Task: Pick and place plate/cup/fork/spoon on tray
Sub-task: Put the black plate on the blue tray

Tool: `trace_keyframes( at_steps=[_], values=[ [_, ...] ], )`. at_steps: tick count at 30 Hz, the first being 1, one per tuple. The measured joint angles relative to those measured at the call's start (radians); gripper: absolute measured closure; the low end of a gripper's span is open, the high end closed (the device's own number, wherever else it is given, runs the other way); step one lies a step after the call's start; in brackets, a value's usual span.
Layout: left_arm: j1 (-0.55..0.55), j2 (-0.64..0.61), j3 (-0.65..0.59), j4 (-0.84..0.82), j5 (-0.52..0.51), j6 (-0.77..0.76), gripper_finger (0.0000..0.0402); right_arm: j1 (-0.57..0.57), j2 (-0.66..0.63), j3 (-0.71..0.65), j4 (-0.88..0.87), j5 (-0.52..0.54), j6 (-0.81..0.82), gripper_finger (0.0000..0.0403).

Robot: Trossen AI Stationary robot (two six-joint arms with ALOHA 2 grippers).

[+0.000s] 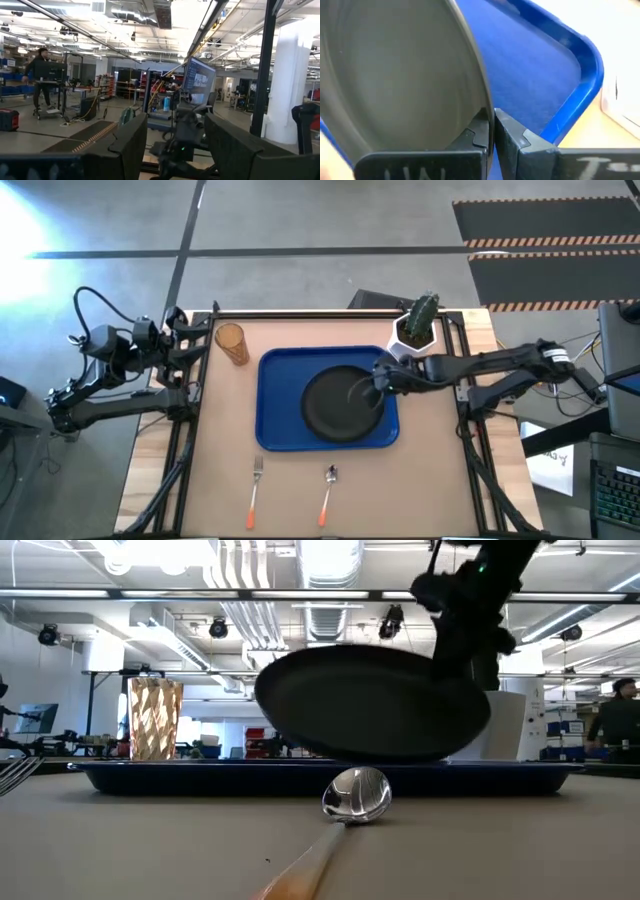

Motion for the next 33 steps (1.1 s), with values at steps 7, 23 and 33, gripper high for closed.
trace_keyframes(
  at_steps=[7,23,33],
  values=[
    [0.0,-0.001,0.0,0.001,0.0,0.0,0.022,-0.059,0.105,-0.008,0.044,-0.04,-0.055,0.0395],
    [0.0,-0.001,0.0,0.0,0.0,0.0,0.022,-0.089,0.392,-0.004,0.156,-0.209,-0.127,0.0393],
    [0.0,-0.001,0.0,0.0,0.0,0.0,0.022,-0.095,0.296,-0.011,0.127,-0.161,-0.166,0.0362]
  ],
)
